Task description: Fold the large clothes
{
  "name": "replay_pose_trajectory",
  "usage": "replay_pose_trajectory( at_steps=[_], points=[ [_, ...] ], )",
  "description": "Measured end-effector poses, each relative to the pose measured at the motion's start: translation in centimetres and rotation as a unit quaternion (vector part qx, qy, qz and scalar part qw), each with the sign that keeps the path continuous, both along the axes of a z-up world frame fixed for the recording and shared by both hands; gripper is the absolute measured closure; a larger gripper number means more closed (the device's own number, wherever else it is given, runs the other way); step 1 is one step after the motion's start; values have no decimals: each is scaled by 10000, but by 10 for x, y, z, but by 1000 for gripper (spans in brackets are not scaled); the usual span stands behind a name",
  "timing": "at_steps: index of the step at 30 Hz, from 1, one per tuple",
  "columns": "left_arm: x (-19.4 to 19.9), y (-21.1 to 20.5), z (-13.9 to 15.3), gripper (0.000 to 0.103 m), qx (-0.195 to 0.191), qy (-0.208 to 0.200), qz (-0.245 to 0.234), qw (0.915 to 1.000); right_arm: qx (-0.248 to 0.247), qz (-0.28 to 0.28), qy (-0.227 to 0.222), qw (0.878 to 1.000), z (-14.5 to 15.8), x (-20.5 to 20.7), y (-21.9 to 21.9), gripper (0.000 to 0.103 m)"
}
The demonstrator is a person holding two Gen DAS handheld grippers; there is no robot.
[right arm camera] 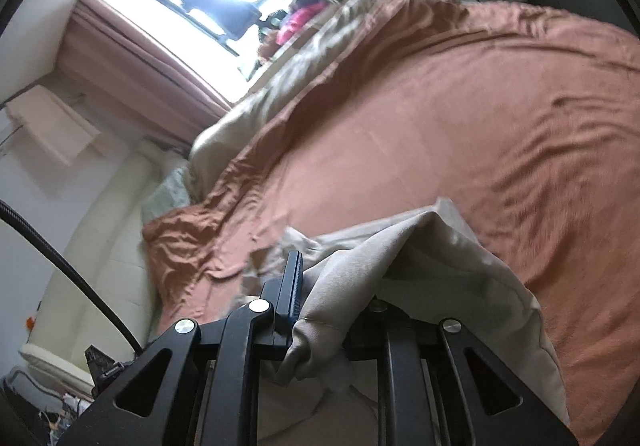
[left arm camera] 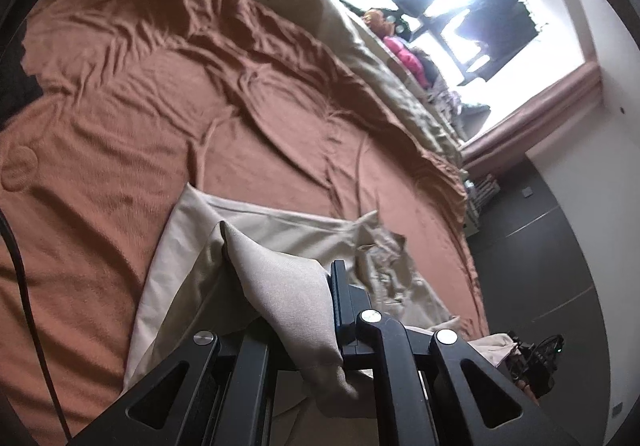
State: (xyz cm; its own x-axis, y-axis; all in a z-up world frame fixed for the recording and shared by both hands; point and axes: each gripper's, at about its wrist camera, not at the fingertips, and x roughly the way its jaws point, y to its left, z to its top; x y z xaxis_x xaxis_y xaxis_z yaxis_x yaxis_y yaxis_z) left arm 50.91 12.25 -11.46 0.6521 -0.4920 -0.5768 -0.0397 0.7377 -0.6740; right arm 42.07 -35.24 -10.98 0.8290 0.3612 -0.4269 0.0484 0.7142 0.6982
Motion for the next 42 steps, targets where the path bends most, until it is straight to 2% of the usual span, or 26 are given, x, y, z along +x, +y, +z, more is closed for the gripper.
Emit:
replay_pose_trajectory(
  at_steps=[4, 6, 8, 9, 10, 11, 13, 18, 22, 28, 29, 33, 36, 39, 40, 41, 42],
  points=[
    [20, -6, -14, 94, 219, 249, -47, 9994, 230, -3, 210, 9995, 0, 23, 4, 87],
    [29, -8, -18, 83, 284, 373, -71, 9989, 348, 4, 221, 9991, 5, 33, 3, 85],
    [33, -8, -17, 49, 197, 348, -70, 9992, 379, 9, 115, 9992, 14, 37, 5, 70],
    [34, -8, -14, 40, 116, 282, -72, 9995, 364, 1, 29, 9993, 20, 36, 7, 42],
    [33, -8, -10, 27, 48, 204, -78, 9997, 308, -49, -49, 9995, 27, 34, 9, 23],
    [33, -9, -7, 19, 30, 146, -77, 9999, 204, -97, -97, 9997, 34, 32, 11, 22],
    [28, -12, 2, 15, 242, 28, 6, 9997, 74, -63, -90, 9999, 46, 29, 17, 22],
    [22, -21, 10, 15, 832, -15, -19, 9965, -323, 91, 178, 9993, 57, 29, 39, 22],
    [29, -41, -2, 15, 1331, 235, -371, 9901, -731, 540, 591, 9941, 59, 48, 67, 22],
    [47, -75, -38, 17, 1993, 680, -847, 9739, -1348, 1019, 934, 9812, 62, 75, 110, 22],
    [51, -81, -45, 17, 2175, 759, -901, 9689, -1435, 1098, 967, 9788, 61, 80, 115, 22],
    [67, -96, -70, 21, 2540, 1088, -1089, 9549, -1932, 1411, 1245, 9630, 51, 110, 143, 22],
    [79, -105, -91, 32, 2862, 1383, -1208, 9404, -2421, 1562, 1484, 9460, 37, 133, 161, 22],
    [86, -116, -100, 38, 3351, 1333, -1306, 9235, -2893, 1726, 1751, 9251, 19, 154, 180, 24],
    [87, -119, -101, 47, 3484, 1316, -1298, 9189, -2999, 1716, 1811, 9208, 14, 156, 184, 33],
    [88, -122, -102, 62, 3582, 1295, -1291, 9156, -3139, 1682, 1817, 9166, 12, 157, 188, 36],
    [90, -123, -101, 71, 3664, 1289, -1285, 9125, -3331, 1672, 1702, 9122, 13, 158, 192, 47]
  ],
)
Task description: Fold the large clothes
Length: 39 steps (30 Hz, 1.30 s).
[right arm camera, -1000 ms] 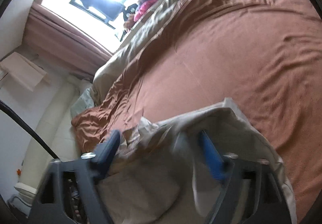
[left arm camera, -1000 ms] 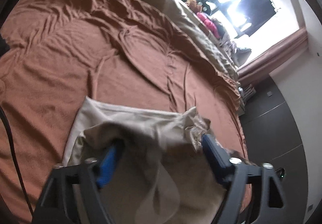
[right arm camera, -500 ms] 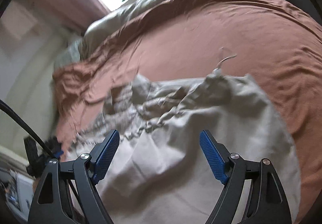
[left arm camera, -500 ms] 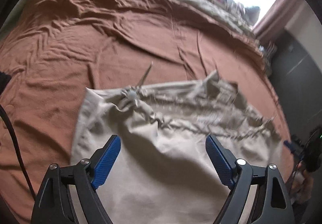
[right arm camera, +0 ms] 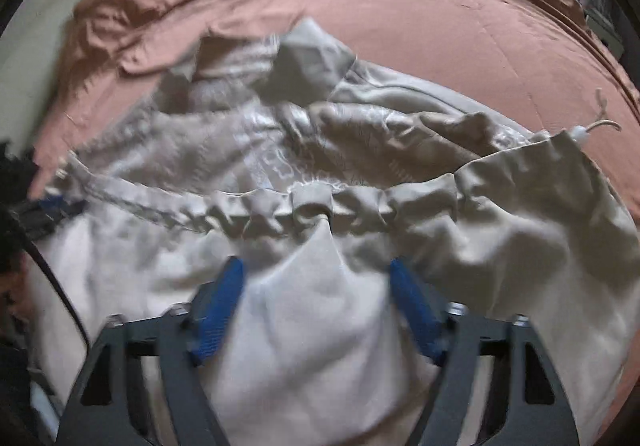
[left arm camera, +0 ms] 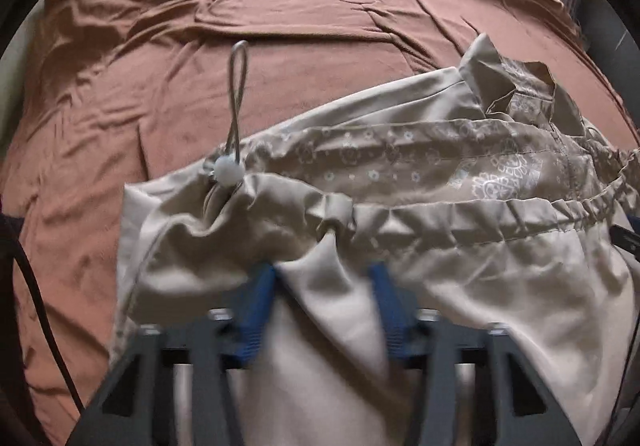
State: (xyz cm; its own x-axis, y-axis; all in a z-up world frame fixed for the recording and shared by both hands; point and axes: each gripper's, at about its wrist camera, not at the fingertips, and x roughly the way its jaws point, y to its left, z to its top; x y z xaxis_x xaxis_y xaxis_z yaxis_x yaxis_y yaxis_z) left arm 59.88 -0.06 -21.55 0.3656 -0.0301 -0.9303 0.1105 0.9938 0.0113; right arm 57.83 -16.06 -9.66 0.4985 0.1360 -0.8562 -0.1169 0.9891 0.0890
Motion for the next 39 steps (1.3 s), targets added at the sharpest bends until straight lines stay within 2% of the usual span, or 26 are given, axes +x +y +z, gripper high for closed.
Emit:
replay_pose_trajectory(
  at_steps=[1, 2, 4, 10, 13, 16, 21, 24, 26, 30, 33, 34, 35, 36, 37, 39],
  points=[
    [1, 0, 1, 93, 82, -11, -2, 10000, -46, 63, -51, 10000, 2, 0, 3, 79],
    [2, 1, 4, 98, 24, -3, -2, 10000, -28, 64, -46, 10000, 4, 1, 3, 88],
    [1, 3, 12, 100, -57, -136, -13, 9999, 48, 33, -194, 9998, 12, -1, -2, 99],
    [-6, 14, 56, 101, -502, -842, 81, 9952, 368, -132, -726, 9966, 35, -18, -12, 103],
    [1, 15, 65, 101, -575, -1038, 164, 9928, 395, -255, -869, 9951, 40, -16, -5, 103],
    [12, 14, 56, 101, -508, -981, 198, 9937, 390, -333, -806, 9954, 34, -10, 0, 103],
    [24, 13, 21, 101, -326, -726, 247, 9965, 316, -449, -517, 9972, 8, 8, 5, 103],
    [31, 18, 3, 100, -425, -548, 336, 9970, 315, -534, -376, 9974, -8, 19, 6, 103],
    [36, 22, -4, 94, -555, -450, 403, 9966, 360, -634, -352, 9967, -11, 22, 6, 103],
    [39, 29, 3, 86, -792, -238, 472, 9955, 516, -737, -191, 9958, -8, 20, 2, 102],
    [22, 37, 25, 62, -999, -458, 487, 9928, 628, -705, -247, 9952, 8, 6, -4, 100],
    [15, 40, 32, 46, -1061, -561, 503, 9915, 697, -699, -256, 9948, 12, -1, -4, 92],
    [7, 44, 41, 37, -1116, -676, 538, 9900, 751, -692, -281, 9944, 14, -6, -4, 85],
    [-1, 47, 47, 36, -1155, -763, 557, 9888, 783, -700, -351, 9939, 18, -12, -4, 63],
    [-9, 50, 53, 36, -1193, -828, 560, 9878, 776, -704, -445, 9935, 24, -20, -3, 47],
    [-24, 55, 62, 36, -1261, -867, 565, 9866, 743, -625, -544, 9938, 35, -32, -1, 46]
  ],
)
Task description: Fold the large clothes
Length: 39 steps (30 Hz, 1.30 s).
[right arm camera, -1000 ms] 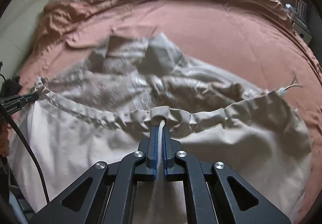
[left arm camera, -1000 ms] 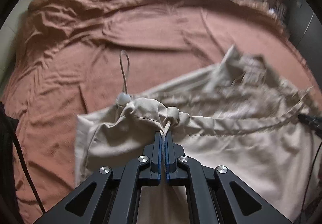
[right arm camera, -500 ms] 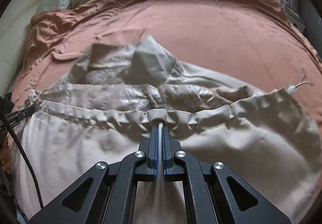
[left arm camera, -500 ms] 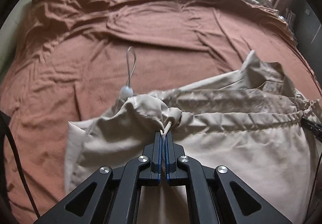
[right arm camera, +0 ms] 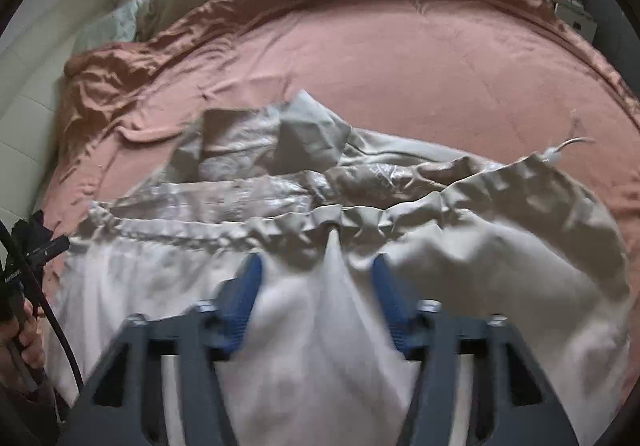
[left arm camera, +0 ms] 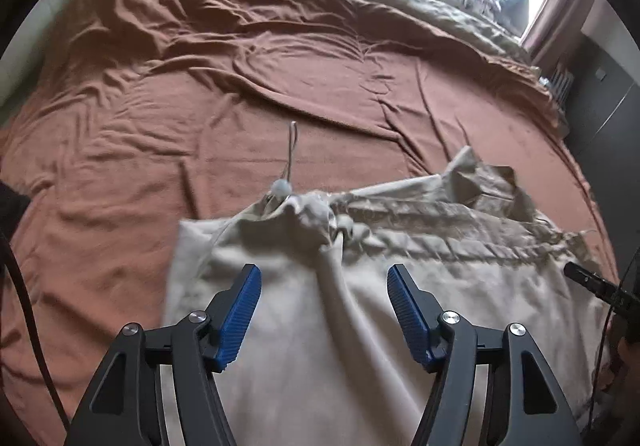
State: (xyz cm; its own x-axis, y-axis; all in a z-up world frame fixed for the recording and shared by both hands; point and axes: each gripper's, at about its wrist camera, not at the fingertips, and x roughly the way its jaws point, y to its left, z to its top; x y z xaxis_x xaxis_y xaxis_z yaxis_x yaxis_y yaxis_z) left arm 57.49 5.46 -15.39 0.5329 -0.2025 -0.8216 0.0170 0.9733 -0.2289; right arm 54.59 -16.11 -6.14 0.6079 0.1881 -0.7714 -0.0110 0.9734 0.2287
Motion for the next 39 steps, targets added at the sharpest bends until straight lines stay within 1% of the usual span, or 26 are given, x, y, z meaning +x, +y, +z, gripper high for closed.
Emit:
replay_pose_trajectory(
  at_steps=[6, 9, 12, 15, 21, 26, 31, 34, 37, 39],
  points=[
    [-57, 27, 7, 36, -265, -19, 292, 9992, -75, 189, -120, 9997, 23, -39, 18, 46],
    [-87, 43, 7, 36, -362, -22, 463, 9983, -28, 288, -91, 9995, 27, -58, 24, 46],
    [-115, 55, 5, 36, -428, -31, 658, 9969, -20, 388, -16, 9992, 24, -77, 32, 46],
    [-143, 69, 1, 36, -559, -53, 855, 9948, -75, 482, 62, 9988, 24, -93, 39, 46],
    [-189, 89, -6, 36, -703, -61, 1061, 9918, -210, 717, 57, 9972, 37, -130, 54, 46],
    [-220, 100, -11, 36, -898, -121, 1159, 9891, -249, 811, 25, 9964, 44, -163, 64, 46],
    [-247, 111, -21, 36, -1132, -155, 1214, 9860, -415, 919, -19, 9949, 44, -193, 74, 46],
    [-258, 122, -26, 36, -1267, -166, 1333, 9828, -319, 862, 69, 9957, 38, -206, 76, 51],
    [-267, 129, -29, 36, -1502, -208, 1462, 9776, -431, 795, 140, 9958, 29, -215, 80, 51],
    [-269, 130, -31, 36, -1583, -241, 1472, 9761, -478, 853, 240, 9949, 21, -217, 86, 51]
  ],
)
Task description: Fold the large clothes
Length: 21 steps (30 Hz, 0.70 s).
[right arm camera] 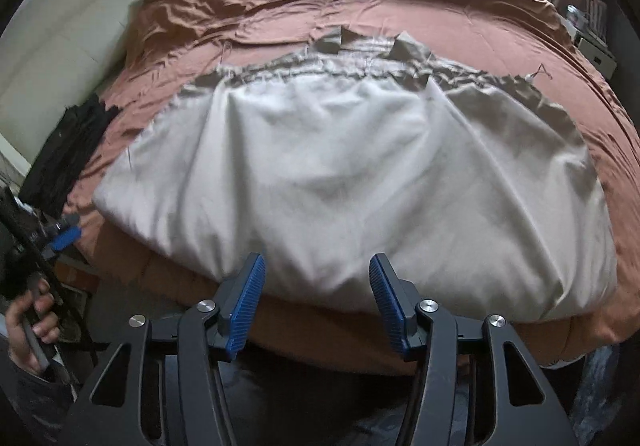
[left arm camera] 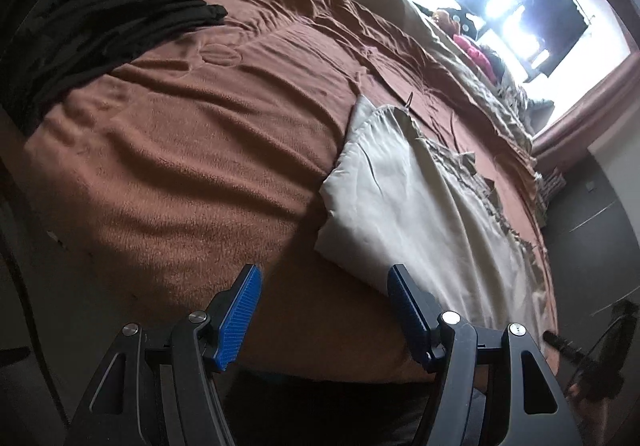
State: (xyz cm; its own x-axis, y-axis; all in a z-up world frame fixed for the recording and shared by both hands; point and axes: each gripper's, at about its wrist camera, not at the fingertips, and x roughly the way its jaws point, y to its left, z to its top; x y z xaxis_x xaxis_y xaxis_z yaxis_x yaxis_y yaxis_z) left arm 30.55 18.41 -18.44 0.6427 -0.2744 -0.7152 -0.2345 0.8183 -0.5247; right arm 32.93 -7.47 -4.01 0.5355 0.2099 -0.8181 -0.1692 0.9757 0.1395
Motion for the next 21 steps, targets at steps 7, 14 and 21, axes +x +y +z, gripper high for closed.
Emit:
replay_pose_trajectory(
  at_steps=[7, 14, 21],
  points=[
    [7, -7, -9, 36, -400, 31, -72, 9992, -185, -97, 390, 9990, -39, 34, 9, 68],
    [27, -11, -17, 36, -748, 179, -72, 9970, -177, -341, 449, 9983, -55, 80, 0, 70],
    [54, -15, -38, 37, -907, 565, 125, 9942, 43, -478, 601, 9970, -67, 127, -12, 78]
  ],
)
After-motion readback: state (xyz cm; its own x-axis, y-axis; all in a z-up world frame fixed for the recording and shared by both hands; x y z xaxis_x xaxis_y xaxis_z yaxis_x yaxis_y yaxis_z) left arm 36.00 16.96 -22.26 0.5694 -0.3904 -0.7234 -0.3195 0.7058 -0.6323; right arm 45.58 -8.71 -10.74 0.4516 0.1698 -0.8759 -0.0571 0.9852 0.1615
